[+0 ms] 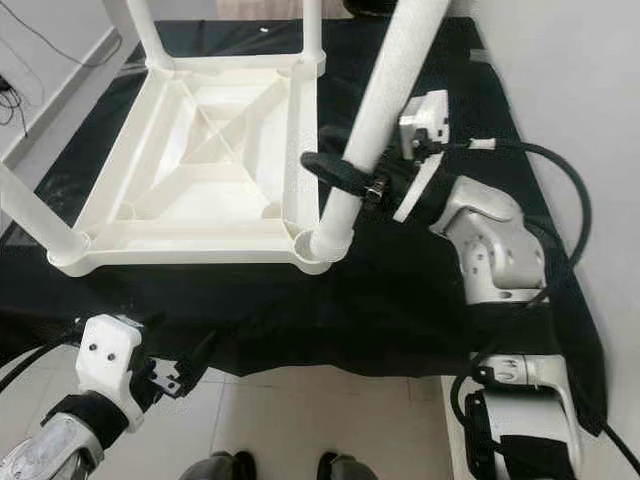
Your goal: Building children table
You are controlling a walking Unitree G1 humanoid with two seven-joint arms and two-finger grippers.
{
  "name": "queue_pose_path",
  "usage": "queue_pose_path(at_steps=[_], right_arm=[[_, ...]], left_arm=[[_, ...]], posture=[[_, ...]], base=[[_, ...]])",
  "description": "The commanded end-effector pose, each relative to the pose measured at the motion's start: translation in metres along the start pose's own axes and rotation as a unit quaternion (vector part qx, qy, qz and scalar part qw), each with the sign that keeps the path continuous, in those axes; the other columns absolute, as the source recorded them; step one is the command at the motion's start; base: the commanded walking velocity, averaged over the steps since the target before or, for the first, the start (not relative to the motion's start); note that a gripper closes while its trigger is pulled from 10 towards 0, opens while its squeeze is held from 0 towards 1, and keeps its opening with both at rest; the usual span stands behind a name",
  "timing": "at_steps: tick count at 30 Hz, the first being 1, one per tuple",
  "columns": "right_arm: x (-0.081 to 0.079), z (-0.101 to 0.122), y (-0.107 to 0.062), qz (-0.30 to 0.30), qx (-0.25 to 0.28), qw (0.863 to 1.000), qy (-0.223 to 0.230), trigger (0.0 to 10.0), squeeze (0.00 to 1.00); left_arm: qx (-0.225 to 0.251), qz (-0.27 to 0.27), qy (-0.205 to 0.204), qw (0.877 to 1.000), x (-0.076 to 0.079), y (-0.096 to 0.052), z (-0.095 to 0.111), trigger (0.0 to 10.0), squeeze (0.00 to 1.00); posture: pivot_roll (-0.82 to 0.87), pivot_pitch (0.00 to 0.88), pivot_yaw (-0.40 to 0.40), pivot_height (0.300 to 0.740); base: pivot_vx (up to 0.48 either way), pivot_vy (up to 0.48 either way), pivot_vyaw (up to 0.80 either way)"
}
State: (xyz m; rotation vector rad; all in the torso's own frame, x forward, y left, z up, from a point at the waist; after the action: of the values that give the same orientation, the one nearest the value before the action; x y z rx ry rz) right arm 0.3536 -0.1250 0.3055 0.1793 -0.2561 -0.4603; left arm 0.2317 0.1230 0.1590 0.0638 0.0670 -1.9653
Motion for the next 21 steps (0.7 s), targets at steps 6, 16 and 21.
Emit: queue_pose_path(at_steps=[6,16,21], right_arm=[[-0.006,0.0,0.031,0.053,-0.02,0.998,-0.03,10.0,0.0],[-0.02,0.004,0.044,0.147,-0.04,0.988,-0.027,10.0,0.0],[-0.026,0.002,0.042,0.195,-0.058,0.979,-0.027,10.0,0.0]], left_arm=[[0.019,-0.026,0.007,0.999,0.007,0.005,0.003,10.0,0.0],[0.029,-0.048,-0.002,0.998,0.017,-0.003,0.009,10.0,0.0],[0.031,-0.05,-0.004,0.998,0.019,-0.005,0.01,10.0,0.0]], posture=[[0.03,0.276,-0.009,0.74],[0.05,0.327,-0.029,0.74],[0.05,0.342,-0.033,0.74]], base=[[0.0,0.0,0.0],[0.0,0.0,0.0],[0.0,0.0,0.0]])
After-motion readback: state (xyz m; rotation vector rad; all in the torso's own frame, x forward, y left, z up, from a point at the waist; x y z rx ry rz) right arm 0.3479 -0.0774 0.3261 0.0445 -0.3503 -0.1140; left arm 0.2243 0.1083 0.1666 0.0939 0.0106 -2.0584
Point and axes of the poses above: a point about 5 cm out from each wrist's last joint towards the gripper, its own y axis pointing out of the wrist towards the gripper, its own z axis along the axis of the wrist's last joint, x = y × z, the point moved 5 cm from there along y, pointing out of the wrist towards the gripper
